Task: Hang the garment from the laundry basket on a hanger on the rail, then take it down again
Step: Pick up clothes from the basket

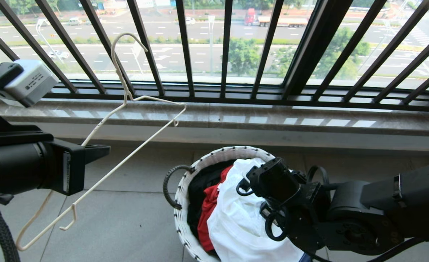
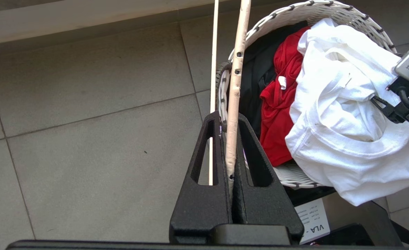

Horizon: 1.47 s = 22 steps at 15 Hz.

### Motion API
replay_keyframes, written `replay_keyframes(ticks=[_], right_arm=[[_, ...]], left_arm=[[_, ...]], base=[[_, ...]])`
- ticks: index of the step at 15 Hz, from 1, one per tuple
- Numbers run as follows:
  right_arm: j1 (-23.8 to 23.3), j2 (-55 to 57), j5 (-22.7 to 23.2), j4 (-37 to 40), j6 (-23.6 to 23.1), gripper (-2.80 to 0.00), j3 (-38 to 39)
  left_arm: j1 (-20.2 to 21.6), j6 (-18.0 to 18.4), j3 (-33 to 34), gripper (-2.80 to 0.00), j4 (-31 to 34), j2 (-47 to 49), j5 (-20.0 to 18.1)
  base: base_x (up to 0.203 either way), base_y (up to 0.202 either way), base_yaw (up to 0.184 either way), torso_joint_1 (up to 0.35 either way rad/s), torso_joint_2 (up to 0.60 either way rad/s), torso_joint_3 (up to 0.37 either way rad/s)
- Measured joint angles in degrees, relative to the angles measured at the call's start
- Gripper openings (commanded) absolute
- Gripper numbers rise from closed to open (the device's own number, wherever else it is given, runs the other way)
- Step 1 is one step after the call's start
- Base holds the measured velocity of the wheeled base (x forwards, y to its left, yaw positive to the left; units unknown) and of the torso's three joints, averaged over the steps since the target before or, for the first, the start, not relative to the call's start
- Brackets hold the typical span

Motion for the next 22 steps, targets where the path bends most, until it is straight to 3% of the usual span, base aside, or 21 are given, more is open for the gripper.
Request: replay_keyframes(ticks=[17,22], right_arm=[[-6.09,-7.42,-0.34,2.01,-1.58,0.0,-0.86],[-7.47,-6.77,-0.76,-5.43,-1.5,0.0,-3.57]], left_arm=[[-0.15,-0.01,0.17,-2.8,0.0,0.23,0.01],[-0.2,0.04,0.17,-2.8,0.0,0.11,0.09]], base=[[0.0,0.0,0.0,0.0,0.0,0.0],[0.0,0.0,0.0,0.0,0.0,0.0]])
